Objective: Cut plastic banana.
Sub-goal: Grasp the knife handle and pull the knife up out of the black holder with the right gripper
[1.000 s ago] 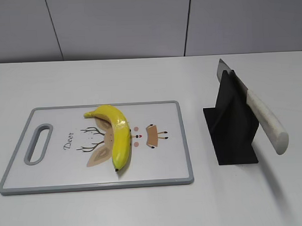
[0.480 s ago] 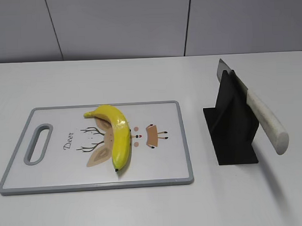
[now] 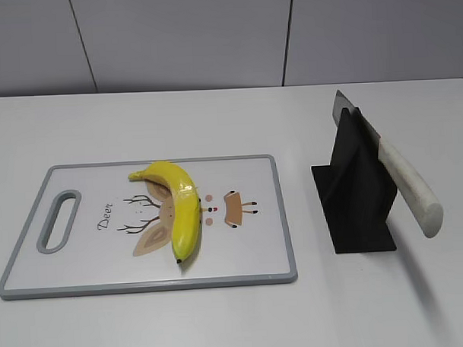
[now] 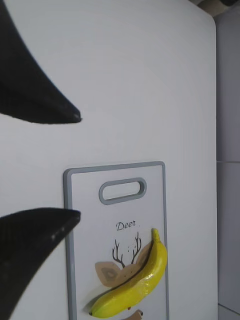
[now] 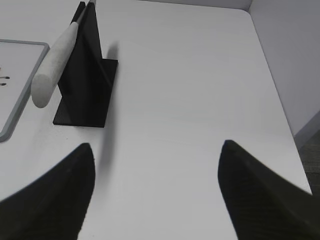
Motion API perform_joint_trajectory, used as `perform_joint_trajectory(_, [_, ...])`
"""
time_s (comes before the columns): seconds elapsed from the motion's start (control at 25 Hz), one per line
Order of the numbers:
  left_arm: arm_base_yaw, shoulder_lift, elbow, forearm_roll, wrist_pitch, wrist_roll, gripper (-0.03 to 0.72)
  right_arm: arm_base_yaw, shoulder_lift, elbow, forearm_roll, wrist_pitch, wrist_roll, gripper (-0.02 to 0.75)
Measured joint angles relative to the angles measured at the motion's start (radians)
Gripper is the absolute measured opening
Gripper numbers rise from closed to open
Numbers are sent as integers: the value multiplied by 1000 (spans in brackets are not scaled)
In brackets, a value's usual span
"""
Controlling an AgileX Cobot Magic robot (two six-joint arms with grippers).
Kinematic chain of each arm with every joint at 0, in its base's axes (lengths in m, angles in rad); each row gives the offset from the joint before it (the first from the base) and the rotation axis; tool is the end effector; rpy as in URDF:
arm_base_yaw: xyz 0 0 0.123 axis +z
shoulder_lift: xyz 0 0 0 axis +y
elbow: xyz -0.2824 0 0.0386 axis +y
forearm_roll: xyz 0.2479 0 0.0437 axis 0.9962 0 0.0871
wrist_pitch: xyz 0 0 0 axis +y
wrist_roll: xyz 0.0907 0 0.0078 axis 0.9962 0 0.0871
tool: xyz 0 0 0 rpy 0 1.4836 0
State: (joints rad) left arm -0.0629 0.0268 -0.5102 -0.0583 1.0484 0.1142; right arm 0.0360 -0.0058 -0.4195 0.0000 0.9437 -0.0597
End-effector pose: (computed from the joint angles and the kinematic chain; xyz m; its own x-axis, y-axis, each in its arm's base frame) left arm -0.0017 -0.0045 0.2812 -0.4475 0.1132 -0.8871 0.1461 0.9879 0.0524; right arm 0.0078 0.0003 0.2639 -0.4148 -0.0746 -0.9068 -0.0608 0.9967 -0.0542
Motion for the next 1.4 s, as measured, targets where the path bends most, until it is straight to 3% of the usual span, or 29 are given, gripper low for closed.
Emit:
perform_joint_trajectory(0.24, [0,0,0,-1,-1,0,518,0,92,-44,0,2,0,582])
perform_joint_trajectory(0.72, [0,0,0,-1,-1,0,518,11,683,-330,0,12,-1,582])
perform_joint_trajectory(0.84, [0,0,0,-1,-1,0,518,63,790,-382,11,12,60,582])
perform_joint_trajectory(1.12, [0,0,0,-1,-1,0,518,279,1009,-500,6,21,205,564])
perform_joint_trajectory(1.4, [0,0,0,-1,-1,0,518,308,1271,-619,45,125,226,563])
